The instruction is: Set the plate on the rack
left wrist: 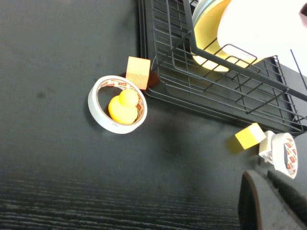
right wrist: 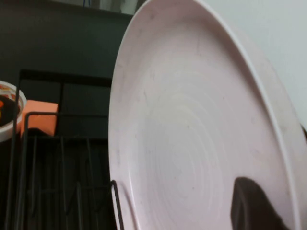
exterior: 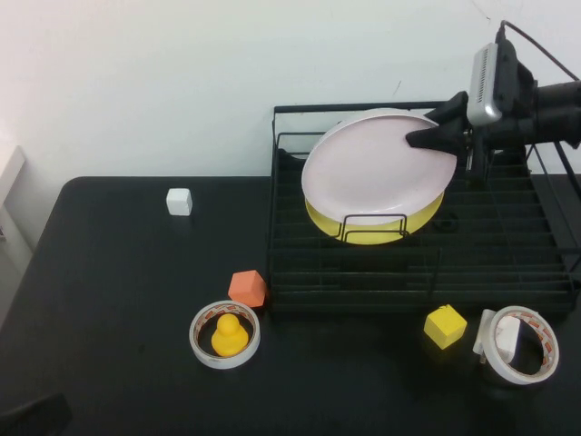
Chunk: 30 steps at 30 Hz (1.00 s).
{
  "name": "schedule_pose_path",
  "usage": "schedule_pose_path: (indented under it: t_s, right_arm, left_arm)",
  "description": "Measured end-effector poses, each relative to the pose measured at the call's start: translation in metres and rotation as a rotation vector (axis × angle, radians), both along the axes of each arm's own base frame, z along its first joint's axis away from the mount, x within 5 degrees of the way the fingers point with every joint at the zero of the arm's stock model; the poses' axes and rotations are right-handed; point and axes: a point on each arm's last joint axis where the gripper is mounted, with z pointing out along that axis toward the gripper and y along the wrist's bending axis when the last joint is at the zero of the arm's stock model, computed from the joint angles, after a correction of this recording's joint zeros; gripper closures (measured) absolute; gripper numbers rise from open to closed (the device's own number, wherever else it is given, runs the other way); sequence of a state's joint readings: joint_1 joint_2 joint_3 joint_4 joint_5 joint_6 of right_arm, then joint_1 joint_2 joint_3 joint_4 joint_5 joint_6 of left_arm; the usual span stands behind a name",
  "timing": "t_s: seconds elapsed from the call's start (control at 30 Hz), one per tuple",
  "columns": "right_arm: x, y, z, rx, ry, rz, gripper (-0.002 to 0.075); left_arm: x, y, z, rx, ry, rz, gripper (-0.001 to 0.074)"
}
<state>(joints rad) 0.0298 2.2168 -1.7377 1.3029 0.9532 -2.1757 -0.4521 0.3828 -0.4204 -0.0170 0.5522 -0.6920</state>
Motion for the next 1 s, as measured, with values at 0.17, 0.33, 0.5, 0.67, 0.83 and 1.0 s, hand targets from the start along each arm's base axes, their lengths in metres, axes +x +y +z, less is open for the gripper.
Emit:
schedule_pose_path:
  t_s: [0.17,0.33,0.5,0.67,0.83,1.0]
  right_arm:
    - [0.001,0.000,-0.003,0.007,0.006,0.002,0.0613]
    - [0.001,0.000,-0.003,0.027,0.052,-0.030,0.0403]
    - [0.002,-0.002,-0.001,0.075,0.151,-0.088,0.0189]
    - [-0.010,-0.009,0.031,0.133,0.180,-0.054,0.0219]
    - [-0.038,-0.021,0.092,0.187,0.155,0.005,0.0454]
    - [-0.069,-0.032,0.149,0.215,0.120,-0.009,0.0678]
  left_arm:
    - [0.000,0.001,0.000,0.023,-0.011,-0.002,0.0735]
    - [0.001,0.002,-0.001,0.059,-0.013,0.000,0.0735]
    - [-0.002,0.007,-0.008,0.148,0.039,0.010,0.0735]
    - [-0.010,0.012,-0.012,0.191,0.076,0.002,0.0735]
    - [-0.029,0.020,-0.004,0.192,-0.072,-0.041,0.0735]
    - [-0.054,0.031,0.001,0.142,-0.246,-0.038,0.0735]
